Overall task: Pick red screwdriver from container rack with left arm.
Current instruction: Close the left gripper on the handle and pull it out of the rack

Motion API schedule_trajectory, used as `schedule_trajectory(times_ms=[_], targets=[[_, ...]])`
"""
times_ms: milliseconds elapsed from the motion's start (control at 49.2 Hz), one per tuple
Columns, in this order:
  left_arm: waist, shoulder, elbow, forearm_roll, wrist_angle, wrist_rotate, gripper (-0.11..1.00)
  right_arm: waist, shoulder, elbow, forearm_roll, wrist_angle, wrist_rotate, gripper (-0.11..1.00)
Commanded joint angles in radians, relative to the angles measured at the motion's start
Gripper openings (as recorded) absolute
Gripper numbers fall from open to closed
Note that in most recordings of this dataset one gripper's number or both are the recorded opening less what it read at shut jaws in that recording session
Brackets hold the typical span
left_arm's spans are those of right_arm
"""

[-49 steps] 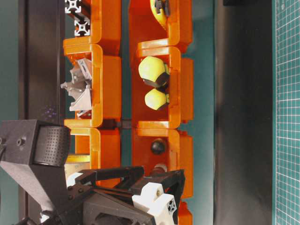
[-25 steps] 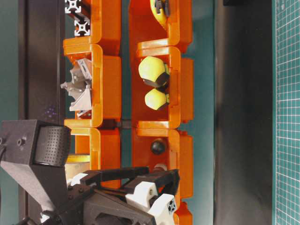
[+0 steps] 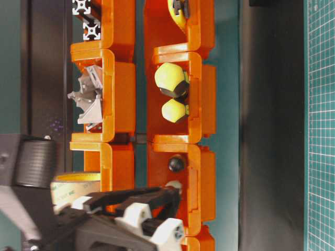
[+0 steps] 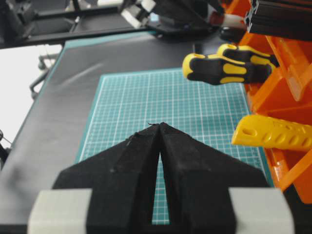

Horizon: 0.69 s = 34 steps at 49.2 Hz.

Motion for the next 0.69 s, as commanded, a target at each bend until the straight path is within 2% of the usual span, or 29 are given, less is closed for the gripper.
schedule_trajectory(times_ms=[0,325,468,529,671], targets=[[-0.028,-0.029,-0.060,0.003,0.048,0.003,0.28,0.000,0.008,-0.021,0.003,-0.012,0.003,0.00],[-0.193,-0.037,-0.219,0.003,0.253,0.008,0.27,0.000,0.002,-0.023,0.003,-0.044,0.003,0.00],[-0.255,-0.031,-0.302,0.003,0.268,0.011,0.27,0.000,-0.006,-0.028,0.003,-0.048,0.005,0.00],[-0.275,-0.014,-0.327,0.003,0.272,0.032,0.27,0.002,-0.012,-0.032,0.005,-0.048,0.003,0.00],[-0.337,0.009,-0.360,0.003,0.275,0.130,0.26,0.000,-0.029,-0.046,0.005,-0.048,0.003,0.00]])
